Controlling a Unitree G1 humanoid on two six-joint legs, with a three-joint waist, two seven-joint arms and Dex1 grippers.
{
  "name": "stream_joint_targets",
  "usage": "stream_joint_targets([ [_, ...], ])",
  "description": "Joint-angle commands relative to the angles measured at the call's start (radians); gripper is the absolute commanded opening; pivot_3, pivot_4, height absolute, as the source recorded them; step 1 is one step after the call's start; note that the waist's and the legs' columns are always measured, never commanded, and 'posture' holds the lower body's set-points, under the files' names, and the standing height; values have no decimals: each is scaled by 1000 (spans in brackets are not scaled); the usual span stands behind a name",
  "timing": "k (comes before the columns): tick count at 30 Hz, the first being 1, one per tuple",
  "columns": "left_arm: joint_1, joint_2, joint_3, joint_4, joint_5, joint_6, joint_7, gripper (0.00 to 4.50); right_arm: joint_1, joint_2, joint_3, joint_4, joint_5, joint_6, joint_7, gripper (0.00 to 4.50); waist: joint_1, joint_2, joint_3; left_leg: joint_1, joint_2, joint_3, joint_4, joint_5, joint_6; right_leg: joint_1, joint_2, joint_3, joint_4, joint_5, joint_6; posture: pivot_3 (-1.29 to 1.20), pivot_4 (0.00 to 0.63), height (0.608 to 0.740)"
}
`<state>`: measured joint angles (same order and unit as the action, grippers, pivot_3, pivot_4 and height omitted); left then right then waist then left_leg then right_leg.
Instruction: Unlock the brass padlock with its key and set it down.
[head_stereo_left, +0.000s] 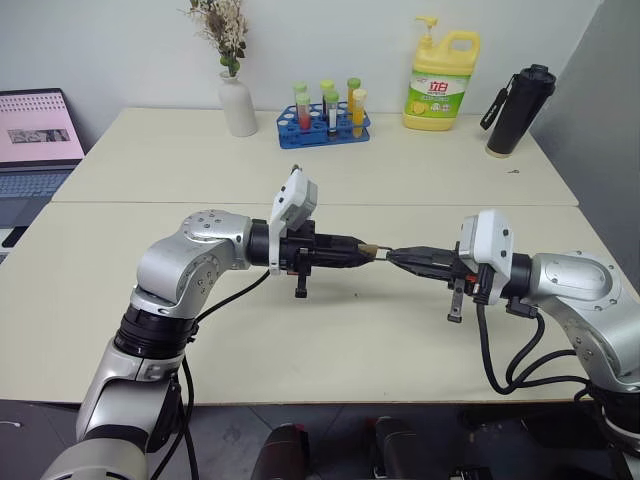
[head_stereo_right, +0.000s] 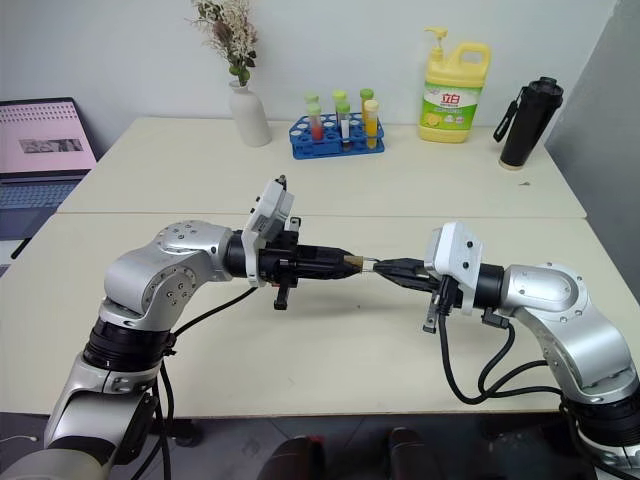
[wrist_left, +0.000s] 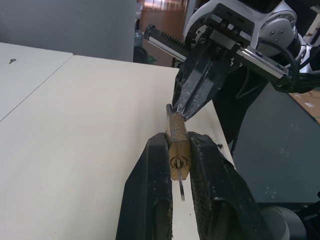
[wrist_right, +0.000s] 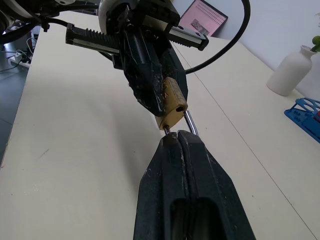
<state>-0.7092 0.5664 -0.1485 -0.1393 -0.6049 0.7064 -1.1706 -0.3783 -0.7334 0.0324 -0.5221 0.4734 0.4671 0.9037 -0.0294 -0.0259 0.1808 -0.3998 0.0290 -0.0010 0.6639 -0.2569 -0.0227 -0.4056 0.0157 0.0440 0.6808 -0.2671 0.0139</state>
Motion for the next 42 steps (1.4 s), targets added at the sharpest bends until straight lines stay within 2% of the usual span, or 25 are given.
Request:
stream_joint_targets([
  [1,1,14,10,-48,-7,-14,-14,171,-25,4,-5,12,-3,-32,17,0,0,0,0,0,0,0,0,0,0,0,0,0,0,0,0,0,150,740],
  [26,10,28,17,-76,-48,29,-44,171,-103,2,91,170,-37,-88,179,0,0,0,0,0,0,0,0,0,0,0,0,0,0,0,0,0,150,740],
  [34,15,29,16,-74,-44,29,-39,171,-101,1,87,161,-31,-78,194,0,0,0,0,0,0,0,0,0,0,0,0,0,0,0,0,0,150,740],
  [39,11,24,20,-66,-47,35,-30,171,-92,-9,94,167,-82,-94,175,0,0,0,0,0,0,0,0,0,0,0,0,0,0,0,0,0,150,740],
  [42,32,32,20,-66,-50,66,-15,171,-35,-47,67,171,-97,-92,181,0,0,0,0,0,0,0,0,0,0,0,0,0,0,0,0,0,150,740],
])
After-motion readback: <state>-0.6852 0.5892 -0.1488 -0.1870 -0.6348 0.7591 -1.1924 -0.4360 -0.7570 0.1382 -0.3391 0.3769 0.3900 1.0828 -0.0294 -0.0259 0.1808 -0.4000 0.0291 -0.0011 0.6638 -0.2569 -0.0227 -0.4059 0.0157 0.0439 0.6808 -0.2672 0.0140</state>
